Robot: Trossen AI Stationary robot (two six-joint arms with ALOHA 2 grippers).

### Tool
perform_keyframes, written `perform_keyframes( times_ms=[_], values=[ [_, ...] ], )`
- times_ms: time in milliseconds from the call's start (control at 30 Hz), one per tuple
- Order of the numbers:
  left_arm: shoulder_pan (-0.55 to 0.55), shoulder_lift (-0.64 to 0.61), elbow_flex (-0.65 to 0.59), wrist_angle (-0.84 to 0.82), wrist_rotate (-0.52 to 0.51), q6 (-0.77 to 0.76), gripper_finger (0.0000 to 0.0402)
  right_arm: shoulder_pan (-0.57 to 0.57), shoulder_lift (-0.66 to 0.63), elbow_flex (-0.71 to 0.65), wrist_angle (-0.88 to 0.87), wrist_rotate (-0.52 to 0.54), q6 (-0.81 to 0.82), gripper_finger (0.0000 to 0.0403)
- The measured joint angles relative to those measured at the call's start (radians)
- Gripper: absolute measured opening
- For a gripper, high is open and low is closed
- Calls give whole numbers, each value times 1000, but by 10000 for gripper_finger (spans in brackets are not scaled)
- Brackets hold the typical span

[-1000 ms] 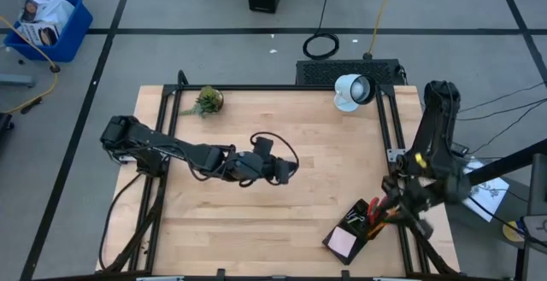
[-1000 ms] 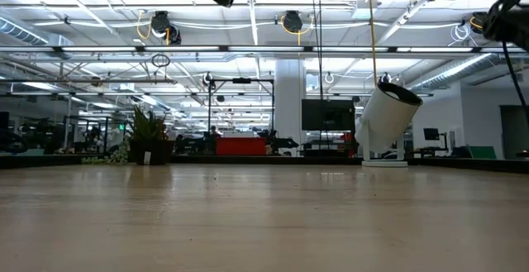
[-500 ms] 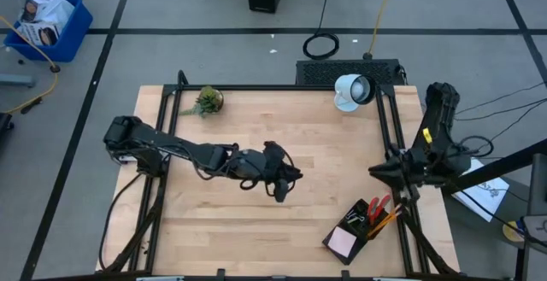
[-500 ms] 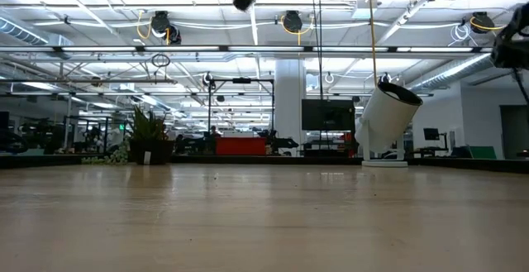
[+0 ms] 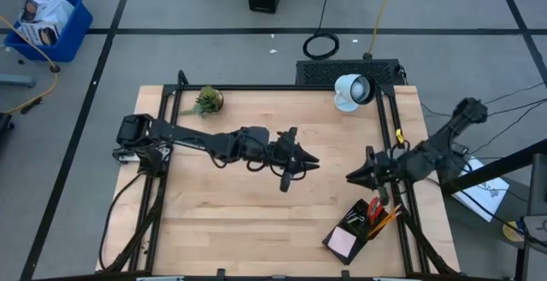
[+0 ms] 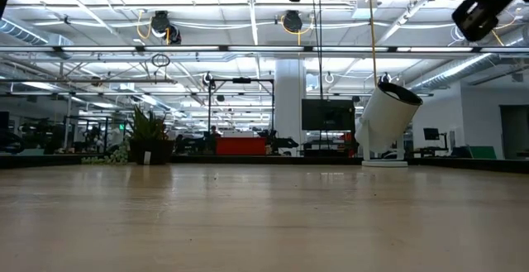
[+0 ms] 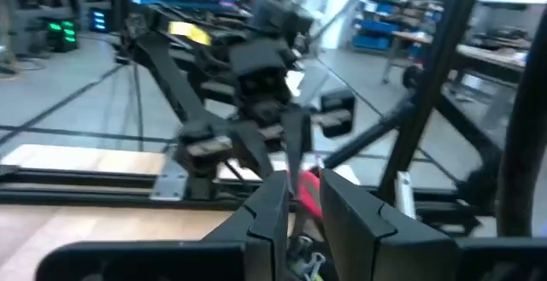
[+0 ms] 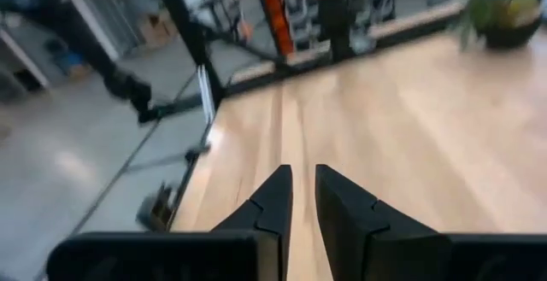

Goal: Pick and place office supplies into organizer
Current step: Return to Home Position

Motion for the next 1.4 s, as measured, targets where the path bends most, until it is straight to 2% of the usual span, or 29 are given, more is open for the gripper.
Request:
perform_keyframes(
  times_ms=[100, 167, 233, 333, 500, 733, 967, 1233, 1400],
  values=[
    [20, 11, -24, 51, 76, -29, 74, -76, -4, -15, 73, -8, -61, 47],
    [40, 18, -82, 165, 141, -72, 74, -140, -7, -33, 62, -30, -57, 47],
    [53, 25, -162, 325, 185, -97, 74, -212, -6, -58, 65, -110, -56, 46],
    [61, 29, -293, 530, 150, -126, 74, -328, -5, -95, 84, -317, -77, 46],
    [70, 30, -458, 639, 117, -226, 74, -485, -13, -147, 260, -605, -193, 49],
    [67, -66, -592, 649, 105, -205, 74, -654, -81, -149, 232, -767, -230, 50],
    [78, -221, -771, 659, -24, -173, 74, -745, -159, -149, 155, -793, -246, 47],
    [79, -437, -939, 663, -48, -147, 74, -783, -263, -149, 130, -796, -279, 48],
    [79, -497, -1013, 650, -48, -181, 74, -803, -308, -149, 89, -794, -261, 48]
  ],
)
